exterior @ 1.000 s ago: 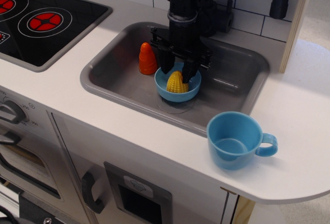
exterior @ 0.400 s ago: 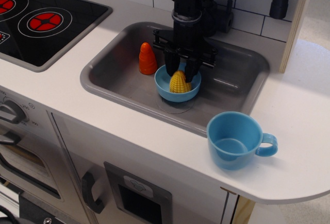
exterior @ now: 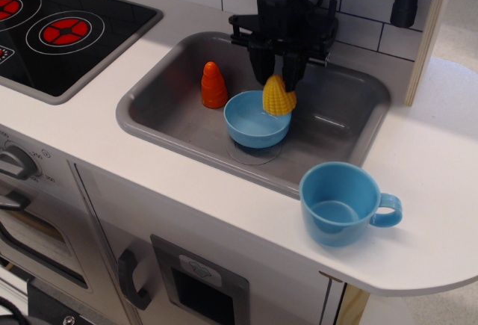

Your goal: Take corn out of bowl sink

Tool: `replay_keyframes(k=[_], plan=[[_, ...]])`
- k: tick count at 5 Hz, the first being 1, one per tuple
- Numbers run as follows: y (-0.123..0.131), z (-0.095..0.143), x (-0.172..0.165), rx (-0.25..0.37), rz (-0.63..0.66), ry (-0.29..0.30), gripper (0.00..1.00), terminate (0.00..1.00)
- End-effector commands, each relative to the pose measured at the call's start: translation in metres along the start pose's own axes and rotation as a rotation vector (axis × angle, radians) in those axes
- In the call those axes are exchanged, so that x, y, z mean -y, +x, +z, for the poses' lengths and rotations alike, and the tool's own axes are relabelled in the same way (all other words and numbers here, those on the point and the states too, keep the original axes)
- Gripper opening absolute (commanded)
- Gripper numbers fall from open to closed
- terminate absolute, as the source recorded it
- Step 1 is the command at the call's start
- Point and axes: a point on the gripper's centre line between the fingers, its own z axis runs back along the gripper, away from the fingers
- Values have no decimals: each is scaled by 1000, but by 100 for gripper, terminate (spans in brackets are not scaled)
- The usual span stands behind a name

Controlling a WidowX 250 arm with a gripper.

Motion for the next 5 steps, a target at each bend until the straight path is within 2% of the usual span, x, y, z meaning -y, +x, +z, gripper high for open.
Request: replay_keyframes(k=[1,2,3,4,5], plan=[[-16,32,-16,33,-41,-6,0,0],[-39,30,-39,-36,-72,-19,0,0],[-51,28,-53,-52,-79,13,0,0],[-58,10,-59,-72,-120,34,0,0],[-62,-5,-64,-34,-127,54,0,0]])
